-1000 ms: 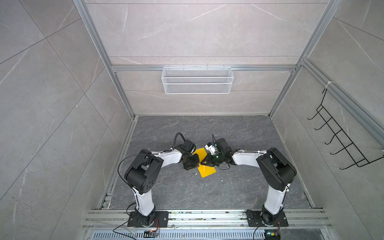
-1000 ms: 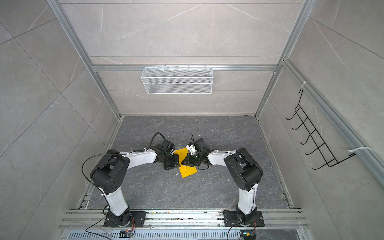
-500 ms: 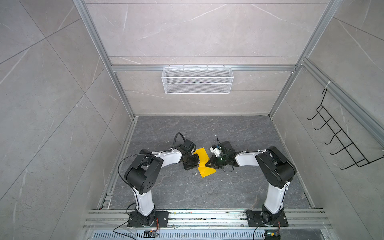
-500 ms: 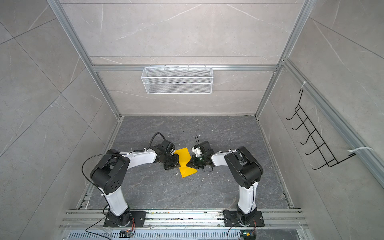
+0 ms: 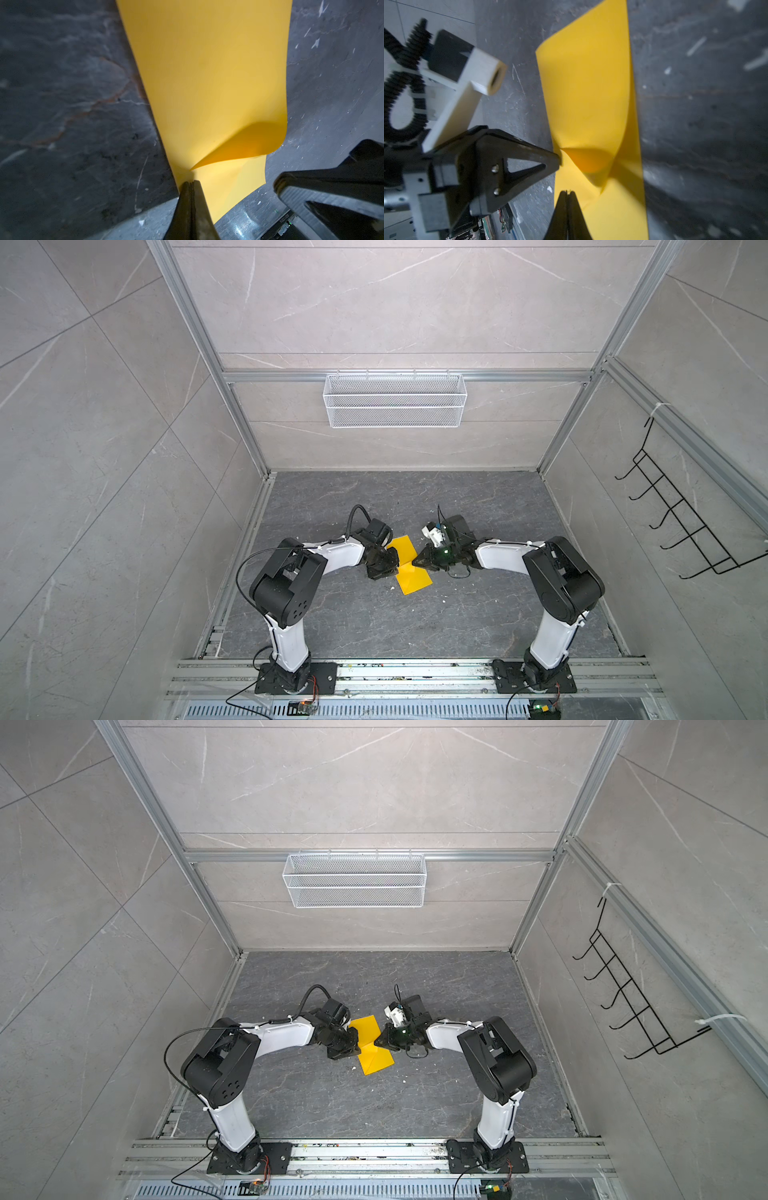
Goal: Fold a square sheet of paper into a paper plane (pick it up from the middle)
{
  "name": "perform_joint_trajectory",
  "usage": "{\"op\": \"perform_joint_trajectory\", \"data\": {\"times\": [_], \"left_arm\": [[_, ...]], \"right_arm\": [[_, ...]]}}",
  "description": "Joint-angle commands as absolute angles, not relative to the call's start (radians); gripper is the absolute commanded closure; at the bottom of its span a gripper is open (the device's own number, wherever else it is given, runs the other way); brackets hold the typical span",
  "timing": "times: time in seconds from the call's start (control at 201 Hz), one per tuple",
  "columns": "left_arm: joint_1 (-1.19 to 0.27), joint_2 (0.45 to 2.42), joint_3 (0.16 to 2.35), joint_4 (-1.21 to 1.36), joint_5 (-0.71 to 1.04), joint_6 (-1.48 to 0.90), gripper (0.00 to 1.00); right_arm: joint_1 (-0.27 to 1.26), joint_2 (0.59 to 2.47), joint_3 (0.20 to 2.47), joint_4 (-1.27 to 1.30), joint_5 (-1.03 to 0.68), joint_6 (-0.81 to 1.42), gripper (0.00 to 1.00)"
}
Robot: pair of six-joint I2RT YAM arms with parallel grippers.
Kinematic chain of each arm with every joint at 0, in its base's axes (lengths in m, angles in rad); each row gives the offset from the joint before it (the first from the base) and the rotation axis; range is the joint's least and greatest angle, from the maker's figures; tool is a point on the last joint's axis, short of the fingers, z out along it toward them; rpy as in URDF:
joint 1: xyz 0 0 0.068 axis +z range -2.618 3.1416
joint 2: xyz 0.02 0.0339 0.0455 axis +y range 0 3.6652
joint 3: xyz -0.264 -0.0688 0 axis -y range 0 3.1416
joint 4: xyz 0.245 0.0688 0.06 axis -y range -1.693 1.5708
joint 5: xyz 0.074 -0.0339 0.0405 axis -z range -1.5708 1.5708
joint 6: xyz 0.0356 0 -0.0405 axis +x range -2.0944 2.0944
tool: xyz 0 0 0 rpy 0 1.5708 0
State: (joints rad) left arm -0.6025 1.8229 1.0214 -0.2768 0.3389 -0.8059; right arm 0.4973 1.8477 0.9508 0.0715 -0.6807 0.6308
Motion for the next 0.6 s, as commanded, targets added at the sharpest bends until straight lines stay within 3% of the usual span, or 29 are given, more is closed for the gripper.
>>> {"op": "perform_joint_trajectory", "data": {"times": [0.0,0.598], "left_arm": [[-0.601,1.861,1.020,-0.353,0.255,-0.778,1.00],[-0.601,1.858,1.016,-0.358,0.255,-0.770,1.00]], "right_arm": [[0.500,1.910,1.007,0.043,-0.689,0.607,0.92],[0.421,1.938,0.980,-0.052,-0.585,0.525,0.92]]}}
